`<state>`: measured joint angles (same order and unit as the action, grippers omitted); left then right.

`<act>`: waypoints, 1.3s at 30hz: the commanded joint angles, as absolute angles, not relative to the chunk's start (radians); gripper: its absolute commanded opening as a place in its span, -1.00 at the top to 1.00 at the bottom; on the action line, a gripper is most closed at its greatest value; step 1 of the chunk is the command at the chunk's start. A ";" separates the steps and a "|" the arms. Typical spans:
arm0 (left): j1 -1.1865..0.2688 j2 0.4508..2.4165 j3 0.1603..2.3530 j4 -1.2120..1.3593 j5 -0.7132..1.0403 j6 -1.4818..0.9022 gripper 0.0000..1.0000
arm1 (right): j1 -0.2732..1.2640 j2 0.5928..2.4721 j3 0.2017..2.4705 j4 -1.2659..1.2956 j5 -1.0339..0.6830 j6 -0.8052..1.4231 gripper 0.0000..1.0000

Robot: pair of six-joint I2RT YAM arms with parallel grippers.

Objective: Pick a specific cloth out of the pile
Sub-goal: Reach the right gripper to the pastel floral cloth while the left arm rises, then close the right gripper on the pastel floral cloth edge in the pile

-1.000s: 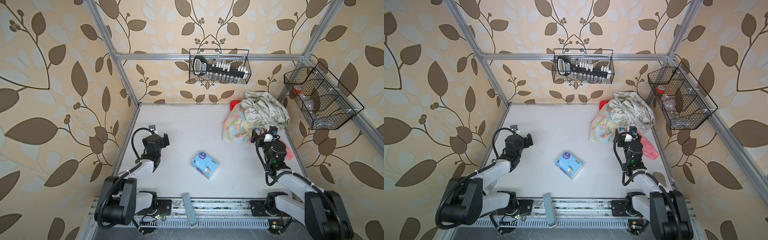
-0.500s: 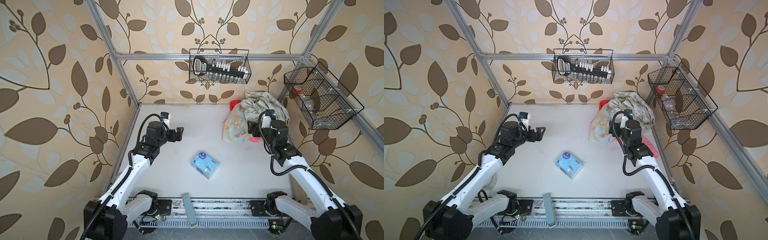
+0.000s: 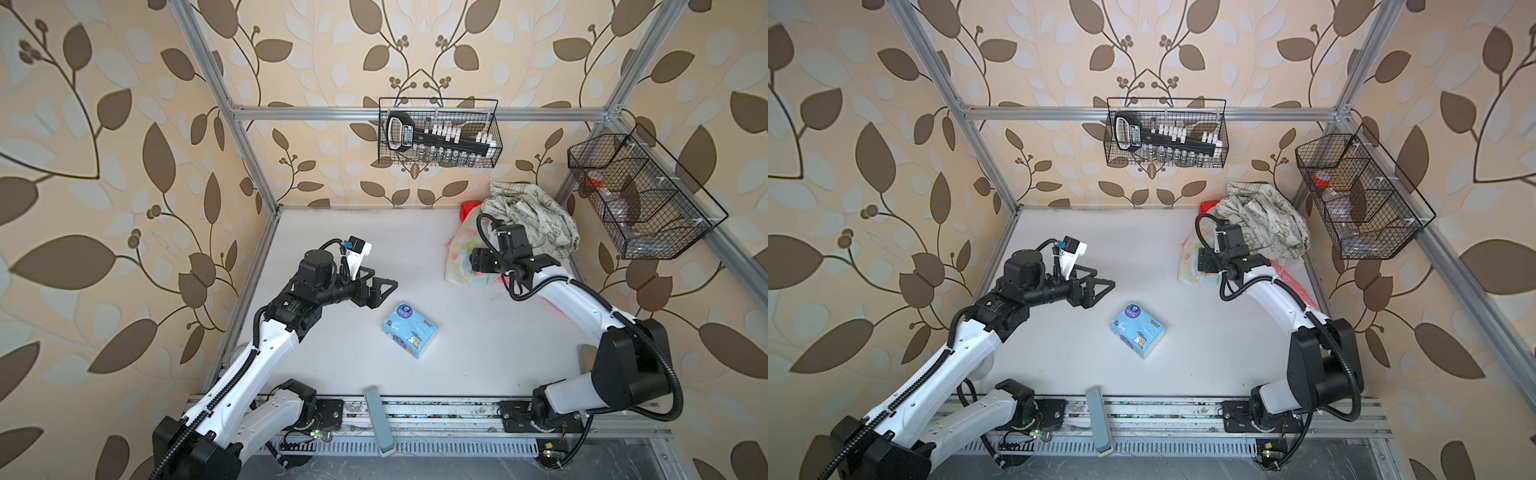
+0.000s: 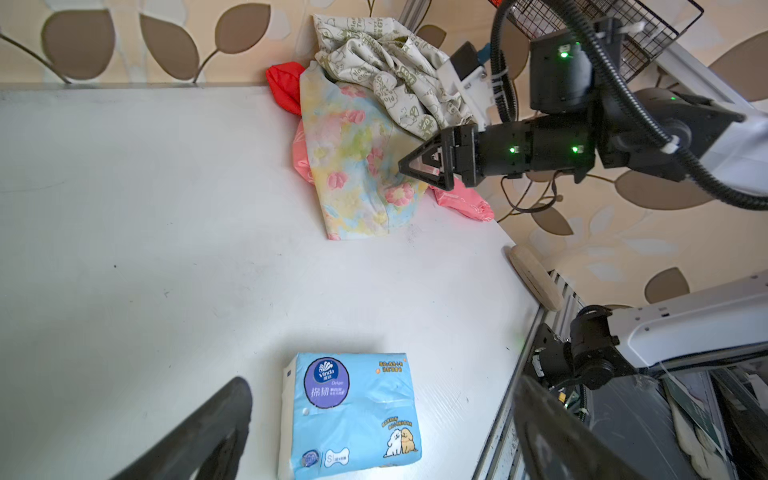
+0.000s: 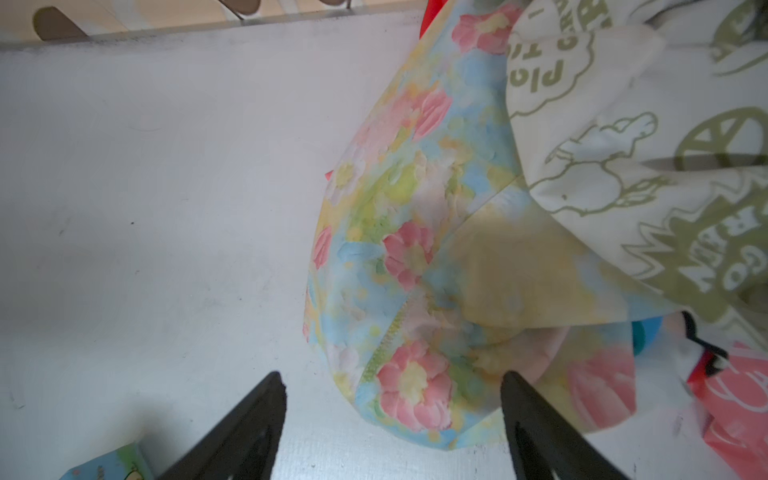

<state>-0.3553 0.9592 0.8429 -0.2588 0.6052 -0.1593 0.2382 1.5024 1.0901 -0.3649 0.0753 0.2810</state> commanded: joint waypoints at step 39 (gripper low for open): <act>-0.422 0.905 0.864 -0.212 0.770 -0.148 -0.98 | 0.251 1.754 1.326 -0.356 0.215 0.376 0.02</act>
